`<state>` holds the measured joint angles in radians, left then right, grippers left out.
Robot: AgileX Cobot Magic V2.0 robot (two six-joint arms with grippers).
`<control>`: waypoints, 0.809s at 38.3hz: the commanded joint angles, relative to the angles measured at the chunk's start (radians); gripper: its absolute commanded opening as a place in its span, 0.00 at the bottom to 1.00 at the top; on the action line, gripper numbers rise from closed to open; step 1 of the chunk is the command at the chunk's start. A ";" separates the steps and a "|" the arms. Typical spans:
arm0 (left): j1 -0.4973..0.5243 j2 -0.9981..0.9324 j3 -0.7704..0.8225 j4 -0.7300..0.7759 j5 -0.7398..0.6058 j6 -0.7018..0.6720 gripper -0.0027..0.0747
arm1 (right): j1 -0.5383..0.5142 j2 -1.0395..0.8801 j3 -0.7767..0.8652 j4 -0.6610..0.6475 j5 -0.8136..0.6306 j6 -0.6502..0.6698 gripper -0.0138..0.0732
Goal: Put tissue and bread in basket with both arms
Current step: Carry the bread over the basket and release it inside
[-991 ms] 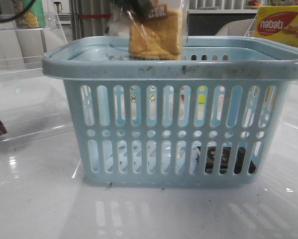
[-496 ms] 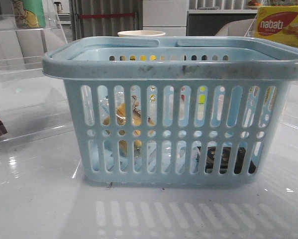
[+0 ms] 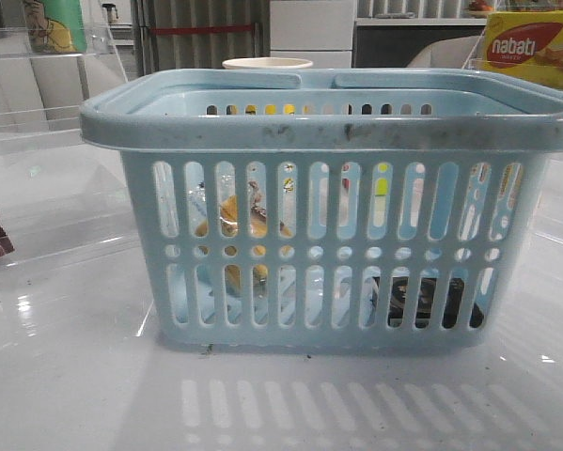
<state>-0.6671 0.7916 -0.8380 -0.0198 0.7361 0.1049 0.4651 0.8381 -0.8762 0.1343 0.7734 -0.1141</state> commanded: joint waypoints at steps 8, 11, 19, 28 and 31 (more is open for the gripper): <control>-0.007 -0.141 0.116 0.051 -0.088 -0.012 0.62 | 0.001 -0.050 -0.021 -0.078 0.015 0.017 0.77; -0.006 -0.141 0.116 0.056 -0.094 -0.026 0.62 | 0.001 -0.119 0.010 -0.078 0.043 0.017 0.77; 0.008 -0.141 0.116 0.087 -0.094 -0.084 0.62 | 0.001 -0.235 0.104 -0.056 0.046 0.017 0.76; 0.008 -0.141 0.116 0.087 -0.094 -0.084 0.54 | 0.001 -0.234 0.106 -0.050 0.055 0.017 0.55; 0.008 -0.141 0.116 0.087 -0.094 -0.084 0.46 | 0.001 -0.234 0.106 -0.050 0.055 0.017 0.45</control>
<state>-0.6616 0.6534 -0.6929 0.0649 0.7222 0.0308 0.4651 0.6047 -0.7439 0.0767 0.8914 -0.0963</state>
